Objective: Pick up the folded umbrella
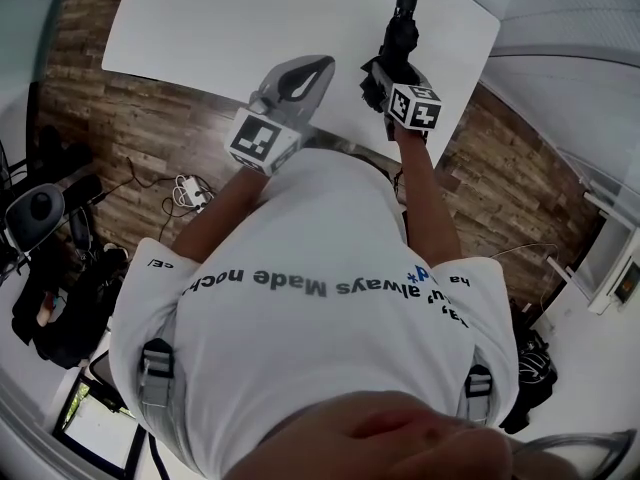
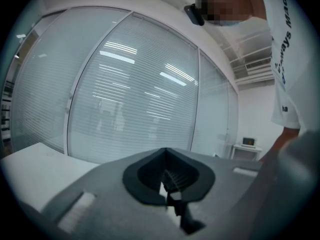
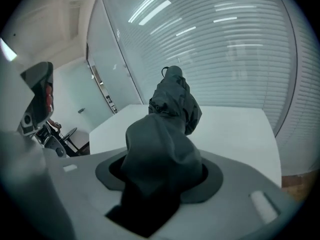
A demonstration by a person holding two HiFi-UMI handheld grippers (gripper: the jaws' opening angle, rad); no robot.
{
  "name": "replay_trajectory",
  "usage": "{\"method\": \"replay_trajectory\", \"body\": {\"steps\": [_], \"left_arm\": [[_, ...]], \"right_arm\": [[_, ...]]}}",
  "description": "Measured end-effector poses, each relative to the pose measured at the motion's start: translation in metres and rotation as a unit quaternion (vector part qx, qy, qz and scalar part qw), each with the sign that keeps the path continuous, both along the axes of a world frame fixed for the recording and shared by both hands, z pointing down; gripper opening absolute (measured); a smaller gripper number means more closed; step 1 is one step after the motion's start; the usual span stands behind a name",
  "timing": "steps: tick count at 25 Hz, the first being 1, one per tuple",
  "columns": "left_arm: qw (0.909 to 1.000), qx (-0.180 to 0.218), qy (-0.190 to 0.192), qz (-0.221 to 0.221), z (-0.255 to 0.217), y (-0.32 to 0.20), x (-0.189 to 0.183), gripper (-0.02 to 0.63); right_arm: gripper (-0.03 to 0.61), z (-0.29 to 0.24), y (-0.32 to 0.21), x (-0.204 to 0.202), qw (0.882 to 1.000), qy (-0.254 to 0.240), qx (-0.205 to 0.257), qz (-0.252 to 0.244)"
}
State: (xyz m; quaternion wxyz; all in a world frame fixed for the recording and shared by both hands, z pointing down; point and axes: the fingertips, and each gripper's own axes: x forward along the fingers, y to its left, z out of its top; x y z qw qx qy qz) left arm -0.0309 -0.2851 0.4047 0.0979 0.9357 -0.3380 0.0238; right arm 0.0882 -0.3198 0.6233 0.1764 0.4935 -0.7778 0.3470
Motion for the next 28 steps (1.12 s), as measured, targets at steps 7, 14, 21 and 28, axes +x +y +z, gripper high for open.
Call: {"method": "replay_trajectory", "body": {"steps": [7,14,21,28], "left_arm": [[0.9998,0.001,0.018,0.003,-0.012,-0.003,0.007,0.002],[0.9996,0.011,0.022,0.012,-0.026,-0.007,0.009,0.002],[0.9985,0.027,0.044,0.017,-0.057,-0.007,0.009,0.002],[0.9982,0.029,0.047,0.023,-0.061,-0.006,0.018,0.002]], "right_arm": [[0.245,-0.122,0.006,0.015,0.989,0.008,0.148,-0.012],[0.245,-0.237,0.033,0.021,0.956,0.016,0.292,-0.009],[0.247,-0.291,0.065,0.018,0.925,0.032,0.377,-0.005],[0.249,-0.304,0.078,0.021,0.921,0.029,0.388,-0.008]]}}
